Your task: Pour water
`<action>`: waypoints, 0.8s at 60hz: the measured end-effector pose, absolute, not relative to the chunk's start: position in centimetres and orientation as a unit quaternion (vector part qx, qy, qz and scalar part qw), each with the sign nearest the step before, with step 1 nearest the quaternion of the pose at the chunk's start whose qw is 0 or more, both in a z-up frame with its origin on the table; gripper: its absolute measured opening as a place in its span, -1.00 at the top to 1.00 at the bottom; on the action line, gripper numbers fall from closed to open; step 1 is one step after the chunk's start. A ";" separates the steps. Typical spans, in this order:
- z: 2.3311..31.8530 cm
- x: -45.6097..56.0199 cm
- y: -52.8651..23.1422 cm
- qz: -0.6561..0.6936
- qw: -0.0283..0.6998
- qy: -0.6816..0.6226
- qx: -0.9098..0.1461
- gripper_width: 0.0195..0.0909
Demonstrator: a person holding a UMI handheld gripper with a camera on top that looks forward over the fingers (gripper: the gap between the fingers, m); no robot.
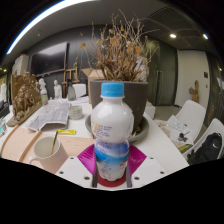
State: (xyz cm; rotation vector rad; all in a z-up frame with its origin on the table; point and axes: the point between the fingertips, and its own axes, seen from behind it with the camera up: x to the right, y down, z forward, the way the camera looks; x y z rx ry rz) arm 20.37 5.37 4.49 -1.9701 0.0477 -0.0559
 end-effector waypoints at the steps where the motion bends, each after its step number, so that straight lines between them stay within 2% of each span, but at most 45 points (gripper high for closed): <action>1: 4.8 20.4 5.3 -0.022 0.559 0.020 -0.829 0.46; 11: 4.4 20.4 4.9 -0.017 0.555 0.031 -0.831 0.05; 13: 4.2 20.5 4.6 -0.014 0.545 0.036 -0.838 -0.23; 16: 4.2 20.2 4.1 -0.007 0.534 0.041 -0.844 -0.81; 17: 4.4 20.3 3.9 -0.006 0.532 0.044 -0.846 -0.90; 20: 4.9 20.2 3.0 -0.008 0.527 0.051 -0.848 -0.82; 34: 10.6 17.4 -4.4 -0.013 0.504 0.068 -0.861 -0.85; 48: 16.9 11.6 -16.2 -0.039 0.489 0.048 -0.870 -0.85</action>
